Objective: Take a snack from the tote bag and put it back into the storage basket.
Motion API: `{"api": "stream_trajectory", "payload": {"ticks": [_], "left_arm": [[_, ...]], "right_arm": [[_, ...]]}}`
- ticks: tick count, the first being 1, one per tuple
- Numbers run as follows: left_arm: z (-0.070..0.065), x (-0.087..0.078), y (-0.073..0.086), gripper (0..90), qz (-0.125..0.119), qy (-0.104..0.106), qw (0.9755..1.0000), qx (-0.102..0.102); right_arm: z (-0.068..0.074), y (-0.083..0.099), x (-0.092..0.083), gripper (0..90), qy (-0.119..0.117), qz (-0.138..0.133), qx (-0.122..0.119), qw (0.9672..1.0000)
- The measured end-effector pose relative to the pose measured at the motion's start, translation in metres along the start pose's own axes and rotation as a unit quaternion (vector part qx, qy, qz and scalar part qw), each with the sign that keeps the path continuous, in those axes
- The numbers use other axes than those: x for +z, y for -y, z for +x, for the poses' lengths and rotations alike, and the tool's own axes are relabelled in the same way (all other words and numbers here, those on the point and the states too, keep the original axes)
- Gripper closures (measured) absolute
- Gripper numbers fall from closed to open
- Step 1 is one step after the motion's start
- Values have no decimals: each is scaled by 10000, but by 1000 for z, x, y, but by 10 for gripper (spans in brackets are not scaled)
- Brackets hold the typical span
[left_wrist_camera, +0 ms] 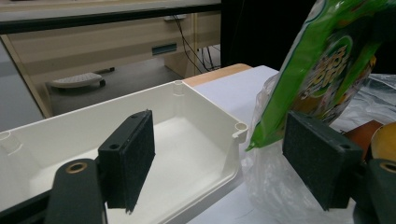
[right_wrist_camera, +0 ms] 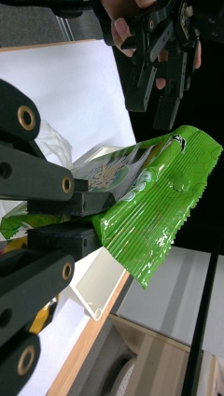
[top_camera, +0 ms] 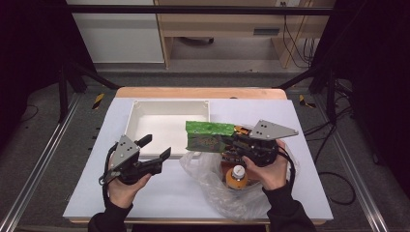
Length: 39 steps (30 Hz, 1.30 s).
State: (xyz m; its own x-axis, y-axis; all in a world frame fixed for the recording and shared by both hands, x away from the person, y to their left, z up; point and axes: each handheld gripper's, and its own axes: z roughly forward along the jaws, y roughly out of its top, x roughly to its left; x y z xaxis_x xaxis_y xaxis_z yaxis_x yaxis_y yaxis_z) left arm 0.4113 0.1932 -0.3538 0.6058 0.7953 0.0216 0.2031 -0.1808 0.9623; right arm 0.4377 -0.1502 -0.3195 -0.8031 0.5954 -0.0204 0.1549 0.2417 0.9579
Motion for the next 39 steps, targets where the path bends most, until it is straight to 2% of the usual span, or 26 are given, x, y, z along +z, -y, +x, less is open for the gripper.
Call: {"api": "stream_trajectory", "payload": {"ticks": [12, 17, 22, 29, 32, 36, 39], "left_arm": [[-18, 12, -6, 267, 3, 205, 9996, 182], [-23, 17, -11, 311, -19, 268, 9993, 246], [-22, 18, -14, 405, -30, 294, 9993, 236], [-23, 22, -14, 486, 63, 403, 9987, 303], [-24, 23, -13, 570, 135, 398, 9988, 254], [-27, 21, -13, 631, 203, 323, 9988, 296], [-28, 20, -13, 683, 196, 422, 9986, 237]], "right_arm": [[12, -1, 24, 847, -202, 299, -55, 9993], [16, 0, 32, 846, -302, 421, -113, 9986], [19, 0, 37, 846, -374, 454, -163, 9981], [22, 0, 42, 844, -445, 449, -231, 9977], [23, 0, 43, 840, -435, 464, -242, 9977], [23, 0, 43, 834, -379, 480, -265, 9978], [22, 1, 42, 818, -325, 429, -237, 9983]]}}
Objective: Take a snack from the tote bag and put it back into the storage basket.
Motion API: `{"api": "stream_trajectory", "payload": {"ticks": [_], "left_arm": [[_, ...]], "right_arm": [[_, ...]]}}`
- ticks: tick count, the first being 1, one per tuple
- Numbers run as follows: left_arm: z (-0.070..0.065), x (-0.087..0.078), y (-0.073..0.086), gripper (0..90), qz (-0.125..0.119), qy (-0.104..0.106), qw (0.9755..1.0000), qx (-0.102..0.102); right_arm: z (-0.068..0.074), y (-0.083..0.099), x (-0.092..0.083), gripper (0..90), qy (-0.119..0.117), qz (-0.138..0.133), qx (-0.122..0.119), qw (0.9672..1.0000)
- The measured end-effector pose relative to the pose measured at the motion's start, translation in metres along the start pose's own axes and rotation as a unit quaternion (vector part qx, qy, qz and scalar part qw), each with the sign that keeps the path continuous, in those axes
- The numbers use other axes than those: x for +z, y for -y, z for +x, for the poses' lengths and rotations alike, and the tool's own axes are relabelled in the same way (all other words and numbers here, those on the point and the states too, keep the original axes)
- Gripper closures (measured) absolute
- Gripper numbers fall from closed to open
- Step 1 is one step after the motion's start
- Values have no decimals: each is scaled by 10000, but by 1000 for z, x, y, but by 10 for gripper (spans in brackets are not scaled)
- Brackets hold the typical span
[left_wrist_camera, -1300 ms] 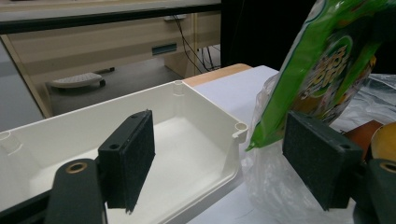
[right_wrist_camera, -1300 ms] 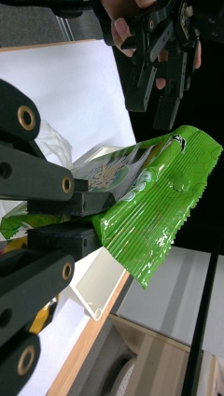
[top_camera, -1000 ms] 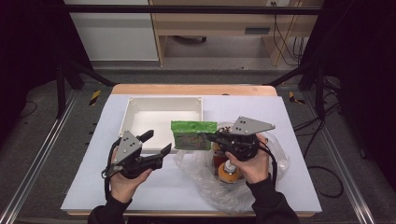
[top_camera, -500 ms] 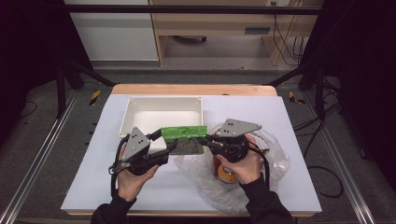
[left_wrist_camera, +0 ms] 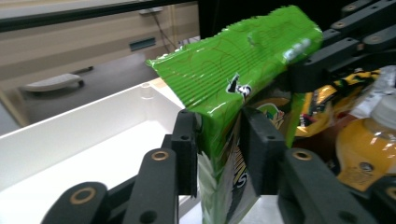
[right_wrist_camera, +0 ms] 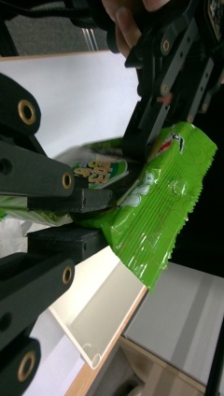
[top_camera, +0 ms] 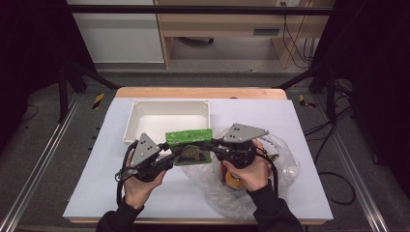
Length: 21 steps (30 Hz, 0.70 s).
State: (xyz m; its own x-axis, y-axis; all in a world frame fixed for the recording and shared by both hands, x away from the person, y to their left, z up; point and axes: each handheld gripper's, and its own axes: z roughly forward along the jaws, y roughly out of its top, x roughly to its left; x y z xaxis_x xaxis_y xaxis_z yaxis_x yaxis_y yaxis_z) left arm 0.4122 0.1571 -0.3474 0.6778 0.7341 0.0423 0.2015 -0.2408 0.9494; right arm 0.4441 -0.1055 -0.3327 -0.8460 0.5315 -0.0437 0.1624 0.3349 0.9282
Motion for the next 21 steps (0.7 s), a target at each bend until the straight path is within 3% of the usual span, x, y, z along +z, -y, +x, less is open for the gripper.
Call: {"api": "stream_trajectory", "payload": {"ticks": [7, 12, 16, 21], "left_arm": [[-3, -2, -1, 763, -15, 301, 9995, -17], [-2, -6, -2, 765, -48, 275, 9996, -30], [2, -10, -4, 765, -75, 215, 9997, -62], [8, -16, -5, 765, -96, 127, 9998, -150]], "right_arm": [[-5, 6, -5, 743, 107, -130, 102, 9998], [-9, 7, -15, 667, 204, -355, 142, 9991], [-16, 10, -31, 596, 442, -534, 213, 9974], [-28, 19, -58, 490, 901, -745, 484, 9920]]}}
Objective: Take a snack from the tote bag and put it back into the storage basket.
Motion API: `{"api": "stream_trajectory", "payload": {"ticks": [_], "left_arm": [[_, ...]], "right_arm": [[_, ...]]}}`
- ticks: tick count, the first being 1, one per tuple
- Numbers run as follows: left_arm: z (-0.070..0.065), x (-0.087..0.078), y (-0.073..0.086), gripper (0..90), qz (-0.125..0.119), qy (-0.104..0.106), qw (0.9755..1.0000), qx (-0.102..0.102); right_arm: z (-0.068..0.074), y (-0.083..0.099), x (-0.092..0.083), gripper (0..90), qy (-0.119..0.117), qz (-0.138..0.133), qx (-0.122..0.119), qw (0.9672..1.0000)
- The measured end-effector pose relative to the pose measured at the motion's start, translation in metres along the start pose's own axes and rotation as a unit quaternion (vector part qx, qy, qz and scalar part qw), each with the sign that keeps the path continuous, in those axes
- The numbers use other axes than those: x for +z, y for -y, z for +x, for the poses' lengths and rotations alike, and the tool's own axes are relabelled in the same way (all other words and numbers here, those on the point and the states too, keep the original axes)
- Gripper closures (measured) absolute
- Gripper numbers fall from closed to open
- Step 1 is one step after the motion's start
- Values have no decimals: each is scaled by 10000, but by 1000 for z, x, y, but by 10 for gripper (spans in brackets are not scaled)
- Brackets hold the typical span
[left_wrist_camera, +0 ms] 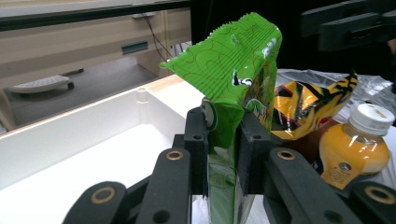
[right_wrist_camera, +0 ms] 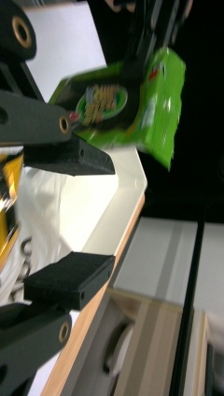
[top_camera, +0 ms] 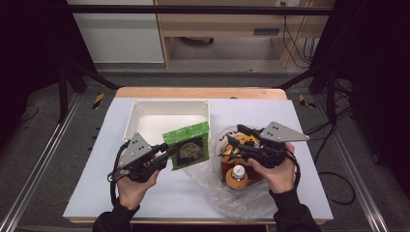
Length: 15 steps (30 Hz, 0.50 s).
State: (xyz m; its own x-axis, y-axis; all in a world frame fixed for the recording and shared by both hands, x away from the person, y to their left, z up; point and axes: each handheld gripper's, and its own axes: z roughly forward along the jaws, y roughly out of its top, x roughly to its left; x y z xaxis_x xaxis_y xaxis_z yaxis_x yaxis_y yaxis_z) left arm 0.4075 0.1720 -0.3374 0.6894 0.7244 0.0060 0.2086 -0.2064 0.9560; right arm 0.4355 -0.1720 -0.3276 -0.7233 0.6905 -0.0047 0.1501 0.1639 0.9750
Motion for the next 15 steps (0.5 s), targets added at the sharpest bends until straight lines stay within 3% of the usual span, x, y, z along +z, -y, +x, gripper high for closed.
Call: {"api": "stream_trajectory", "payload": {"ticks": [10, 15], "left_arm": [[18, -14, -2, 765, -30, -302, 9995, -125], [29, -21, -3, 766, -57, -468, 9987, -211]], "right_arm": [[-26, 18, -39, 398, 708, -54, 295, 9970], [-37, 29, -57, 369, 1073, -72, 450, 9932]]}}
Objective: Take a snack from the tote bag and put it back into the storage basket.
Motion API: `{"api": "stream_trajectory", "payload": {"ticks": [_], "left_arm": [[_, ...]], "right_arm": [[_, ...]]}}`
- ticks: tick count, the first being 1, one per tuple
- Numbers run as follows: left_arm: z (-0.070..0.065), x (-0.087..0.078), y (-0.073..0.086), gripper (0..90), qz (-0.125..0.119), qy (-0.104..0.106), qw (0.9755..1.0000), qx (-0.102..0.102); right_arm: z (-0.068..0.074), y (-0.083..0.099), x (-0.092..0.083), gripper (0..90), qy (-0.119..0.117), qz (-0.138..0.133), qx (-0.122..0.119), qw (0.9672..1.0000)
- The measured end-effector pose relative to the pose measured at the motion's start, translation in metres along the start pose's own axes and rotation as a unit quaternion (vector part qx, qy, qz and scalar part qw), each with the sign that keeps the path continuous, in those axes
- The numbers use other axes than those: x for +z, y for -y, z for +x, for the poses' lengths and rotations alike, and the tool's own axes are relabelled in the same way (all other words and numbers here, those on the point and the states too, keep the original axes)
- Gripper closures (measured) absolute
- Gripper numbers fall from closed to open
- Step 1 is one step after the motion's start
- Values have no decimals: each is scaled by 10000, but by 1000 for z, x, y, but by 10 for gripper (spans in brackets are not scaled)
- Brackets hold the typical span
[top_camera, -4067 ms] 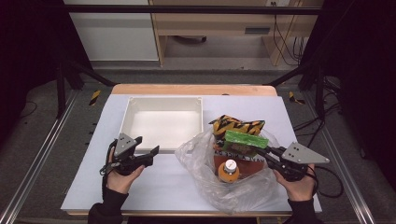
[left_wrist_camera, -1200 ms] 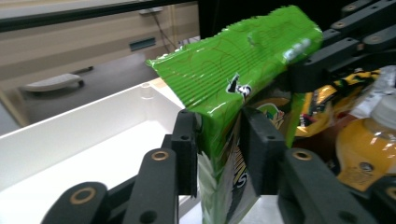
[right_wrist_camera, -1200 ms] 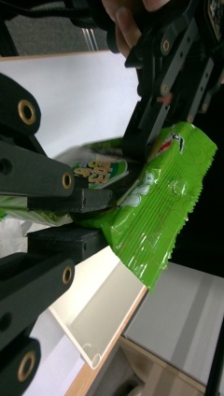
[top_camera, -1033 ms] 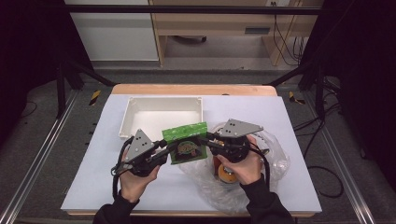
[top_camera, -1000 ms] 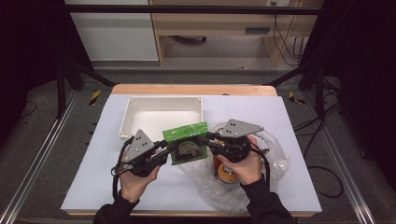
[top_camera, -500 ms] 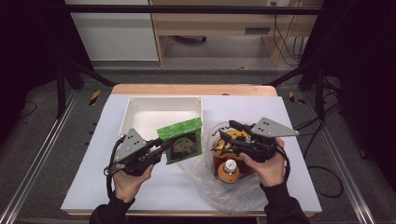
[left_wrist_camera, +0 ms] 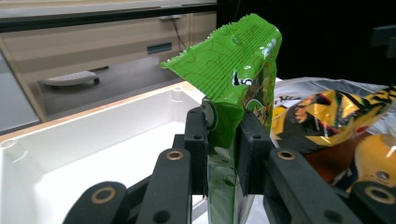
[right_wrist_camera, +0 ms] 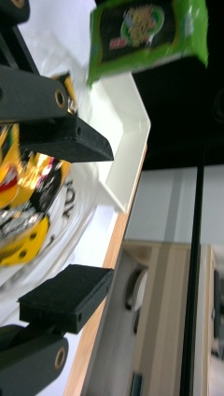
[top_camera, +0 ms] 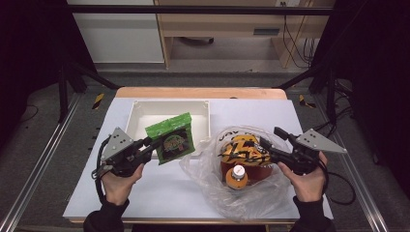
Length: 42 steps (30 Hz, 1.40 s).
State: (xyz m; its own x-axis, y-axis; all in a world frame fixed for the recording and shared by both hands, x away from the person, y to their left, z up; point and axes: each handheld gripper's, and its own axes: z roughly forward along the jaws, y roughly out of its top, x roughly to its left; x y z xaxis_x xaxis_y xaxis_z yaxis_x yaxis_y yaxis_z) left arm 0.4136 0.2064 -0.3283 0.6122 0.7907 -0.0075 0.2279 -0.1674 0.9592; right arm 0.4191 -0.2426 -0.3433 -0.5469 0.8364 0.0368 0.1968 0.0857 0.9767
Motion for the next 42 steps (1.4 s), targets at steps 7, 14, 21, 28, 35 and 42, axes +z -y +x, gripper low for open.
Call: {"api": "stream_trajectory", "payload": {"ticks": [7, 14, 21, 28, 35, 42], "left_arm": [[12, -7, -2, 766, -69, -206, 9997, -72], [23, -6, 0, 766, -4, -412, 9991, -100], [33, -2, 3, 766, 14, -583, 9982, -124], [47, 3, 7, 766, 48, -739, 9971, -164], [62, 14, 6, 765, 124, -832, 9964, -98], [83, 28, 3, 765, 236, -1011, 9945, -143]], "right_arm": [[-18, 17, -15, 330, 429, 65, 180, 9989], [-39, 34, -25, 315, 736, 115, 373, 9965], [-48, 45, -28, 290, 883, 163, 438, 9950], [-51, 50, -28, 270, 851, 287, 491, 9947], [-49, 48, -27, 264, 814, 268, 501, 9951], [-49, 48, -26, 263, 812, 272, 503, 9951]]}}
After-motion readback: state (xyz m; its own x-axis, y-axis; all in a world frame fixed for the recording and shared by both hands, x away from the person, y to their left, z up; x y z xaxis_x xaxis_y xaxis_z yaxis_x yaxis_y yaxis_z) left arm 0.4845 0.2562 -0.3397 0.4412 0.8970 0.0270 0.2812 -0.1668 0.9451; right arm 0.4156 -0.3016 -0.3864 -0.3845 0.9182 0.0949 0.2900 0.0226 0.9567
